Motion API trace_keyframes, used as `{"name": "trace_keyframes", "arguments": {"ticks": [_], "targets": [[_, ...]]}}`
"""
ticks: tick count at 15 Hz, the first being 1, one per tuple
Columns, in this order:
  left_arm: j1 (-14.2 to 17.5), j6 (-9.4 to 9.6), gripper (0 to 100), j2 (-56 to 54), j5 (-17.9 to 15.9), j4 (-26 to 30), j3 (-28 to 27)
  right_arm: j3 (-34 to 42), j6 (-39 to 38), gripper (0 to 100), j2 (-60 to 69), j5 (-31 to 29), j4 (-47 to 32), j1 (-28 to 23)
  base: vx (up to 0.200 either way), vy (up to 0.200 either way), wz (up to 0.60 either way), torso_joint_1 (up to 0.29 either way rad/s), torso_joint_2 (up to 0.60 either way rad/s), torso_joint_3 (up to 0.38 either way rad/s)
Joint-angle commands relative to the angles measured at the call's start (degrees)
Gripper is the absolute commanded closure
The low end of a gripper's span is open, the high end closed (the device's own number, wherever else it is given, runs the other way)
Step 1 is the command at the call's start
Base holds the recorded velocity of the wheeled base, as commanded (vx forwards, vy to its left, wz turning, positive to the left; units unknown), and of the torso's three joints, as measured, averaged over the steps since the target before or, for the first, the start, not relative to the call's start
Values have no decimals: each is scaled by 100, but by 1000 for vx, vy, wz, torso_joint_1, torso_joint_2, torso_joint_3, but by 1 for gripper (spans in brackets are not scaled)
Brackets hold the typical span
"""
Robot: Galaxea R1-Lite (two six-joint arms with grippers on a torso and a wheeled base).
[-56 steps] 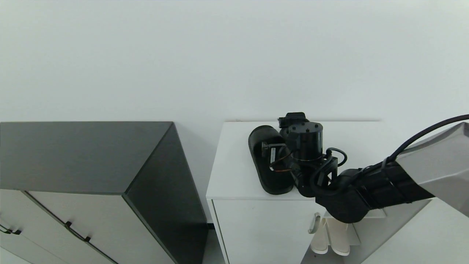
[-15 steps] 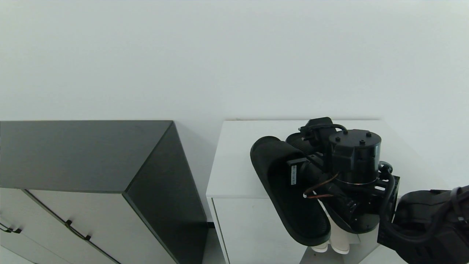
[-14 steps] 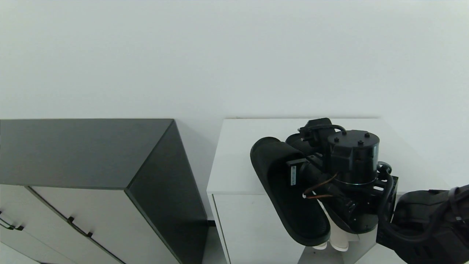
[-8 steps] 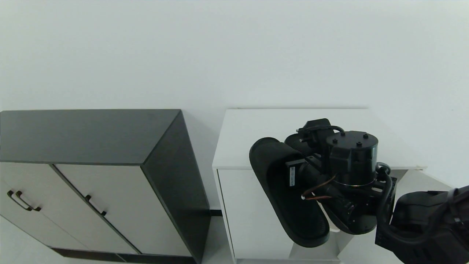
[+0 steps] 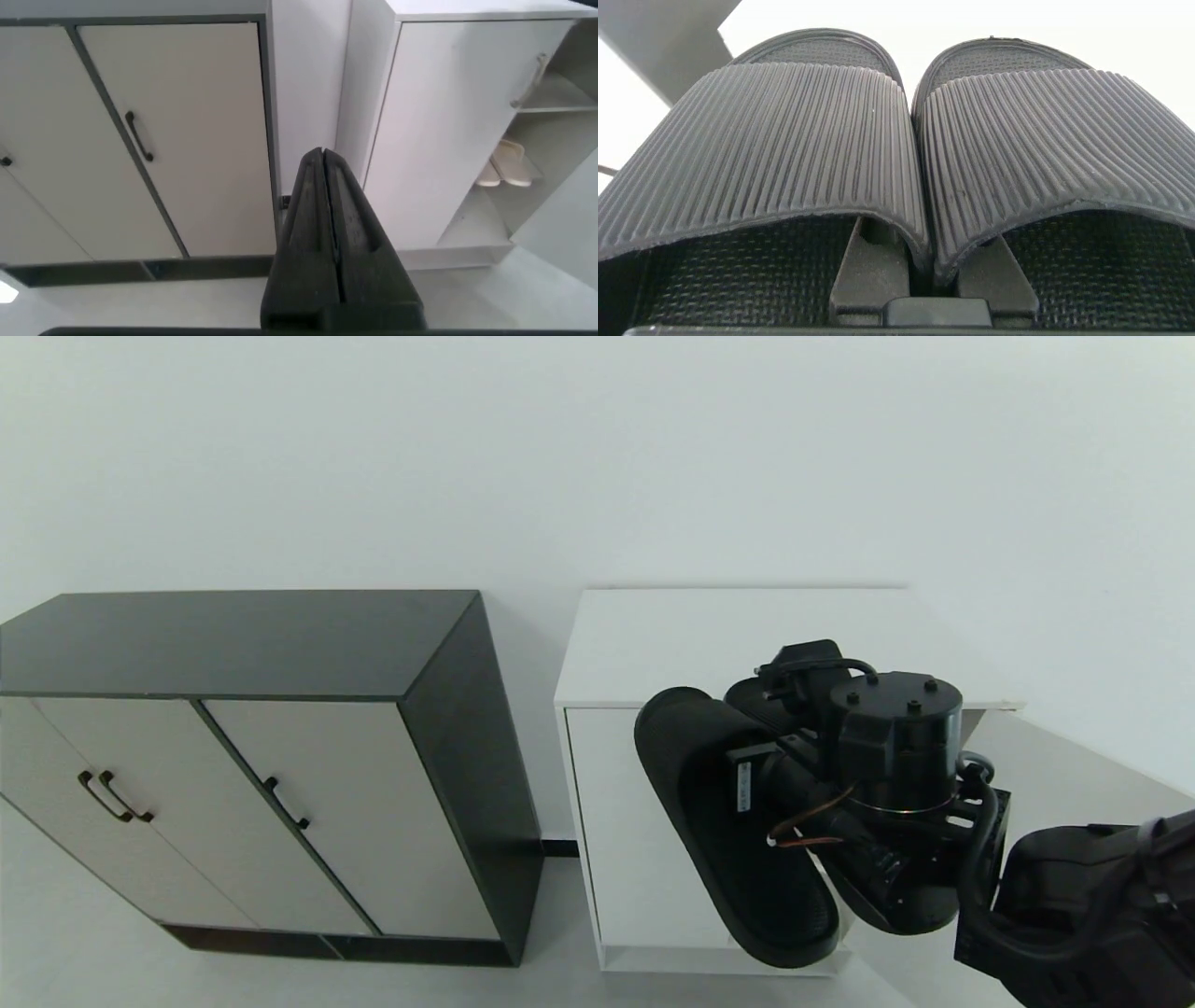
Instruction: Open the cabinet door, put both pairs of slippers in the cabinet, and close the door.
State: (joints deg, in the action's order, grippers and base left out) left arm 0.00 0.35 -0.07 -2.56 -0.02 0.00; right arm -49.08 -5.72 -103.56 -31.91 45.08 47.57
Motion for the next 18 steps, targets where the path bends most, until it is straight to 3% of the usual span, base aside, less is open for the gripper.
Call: {"name": "trace_keyframes", "arguments": {"ticks": [1, 11, 18], "targets": [[0, 0, 100, 7, 1, 2, 0, 65, 18, 100, -24, 10, 53, -2, 0, 0, 0, 0, 0, 0], [0, 9, 100, 7, 1, 2, 0, 109, 36, 100, -165, 27, 379, -2, 0, 0, 0, 0, 0, 0], [9, 17, 100, 7, 1, 2, 0, 197, 36, 100, -156, 36, 387, -2, 0, -200, 0, 0, 3, 0]]}}
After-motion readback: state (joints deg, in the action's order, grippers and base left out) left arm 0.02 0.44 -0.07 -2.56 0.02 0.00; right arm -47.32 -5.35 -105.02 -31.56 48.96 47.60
